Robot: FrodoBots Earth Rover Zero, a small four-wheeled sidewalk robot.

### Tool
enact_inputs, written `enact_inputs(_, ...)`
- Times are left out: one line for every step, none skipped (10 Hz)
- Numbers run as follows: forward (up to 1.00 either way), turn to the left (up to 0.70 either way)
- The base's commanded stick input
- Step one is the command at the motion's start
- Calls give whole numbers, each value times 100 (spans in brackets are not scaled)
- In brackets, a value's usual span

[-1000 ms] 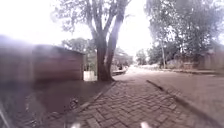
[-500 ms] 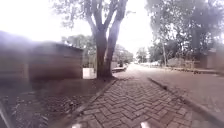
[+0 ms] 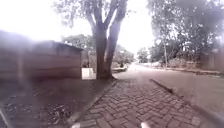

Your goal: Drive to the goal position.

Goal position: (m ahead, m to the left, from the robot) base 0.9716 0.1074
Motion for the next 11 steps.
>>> enact_inputs(0,7)
enact_inputs(0,7)
enact_inputs(0,9)
enact_inputs(0,11)
enact_inputs(0,12)
enact_inputs(0,12)
enact_inputs(0,12)
enact_inputs(0,13)
enact_inputs(0,13)
enact_inputs(0,10)
enact_inputs(0,7)
